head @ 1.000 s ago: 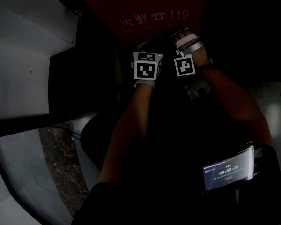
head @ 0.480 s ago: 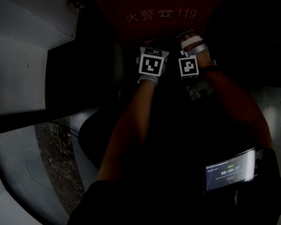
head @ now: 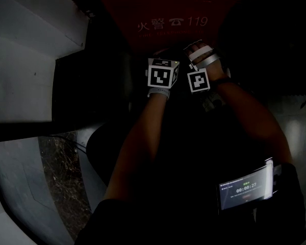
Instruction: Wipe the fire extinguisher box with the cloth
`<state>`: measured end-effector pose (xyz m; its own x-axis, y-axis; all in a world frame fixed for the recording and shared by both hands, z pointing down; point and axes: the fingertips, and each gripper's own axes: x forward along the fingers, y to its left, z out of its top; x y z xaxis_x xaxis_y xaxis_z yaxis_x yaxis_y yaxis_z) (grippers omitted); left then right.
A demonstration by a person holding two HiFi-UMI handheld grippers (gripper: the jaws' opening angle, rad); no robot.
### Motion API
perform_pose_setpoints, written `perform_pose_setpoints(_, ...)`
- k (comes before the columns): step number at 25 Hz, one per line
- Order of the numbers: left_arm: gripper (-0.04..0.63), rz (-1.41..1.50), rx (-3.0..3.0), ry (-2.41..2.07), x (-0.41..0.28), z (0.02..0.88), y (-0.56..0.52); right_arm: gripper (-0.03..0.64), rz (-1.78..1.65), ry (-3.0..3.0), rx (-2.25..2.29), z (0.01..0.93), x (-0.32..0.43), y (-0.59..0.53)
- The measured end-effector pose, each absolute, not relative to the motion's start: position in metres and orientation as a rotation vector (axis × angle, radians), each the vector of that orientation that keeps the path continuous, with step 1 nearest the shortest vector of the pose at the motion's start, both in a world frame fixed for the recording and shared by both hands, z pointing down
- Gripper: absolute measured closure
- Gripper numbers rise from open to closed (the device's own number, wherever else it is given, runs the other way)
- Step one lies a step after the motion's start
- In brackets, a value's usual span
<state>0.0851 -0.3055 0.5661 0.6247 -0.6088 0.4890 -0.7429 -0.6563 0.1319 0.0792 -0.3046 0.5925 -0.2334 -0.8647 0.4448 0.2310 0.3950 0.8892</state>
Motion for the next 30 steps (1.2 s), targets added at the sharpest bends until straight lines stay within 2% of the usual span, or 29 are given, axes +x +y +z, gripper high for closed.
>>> perform_pose_setpoints(8, 0.592, 0.424, 2.729, -1.194, 0.08, 0.45, -0.288, 0.541, -1.292, -1.407, 0.774, 0.471, 0.092, -0.284)
perform_pose_setpoints(17, 0.592, 0.22, 2.832, -1.254, 0.106, 0.333, -0.288, 0.541, -1.409, -1.299, 0.975, 0.319, 0.129, -0.29)
perform_pose_setpoints(30, 0.592, -0.014, 2.992, -1.372, 0.126, 0.181, -0.295, 0.541, -1.557, -1.172, 1.152, 0.155, 0.144, -0.305)
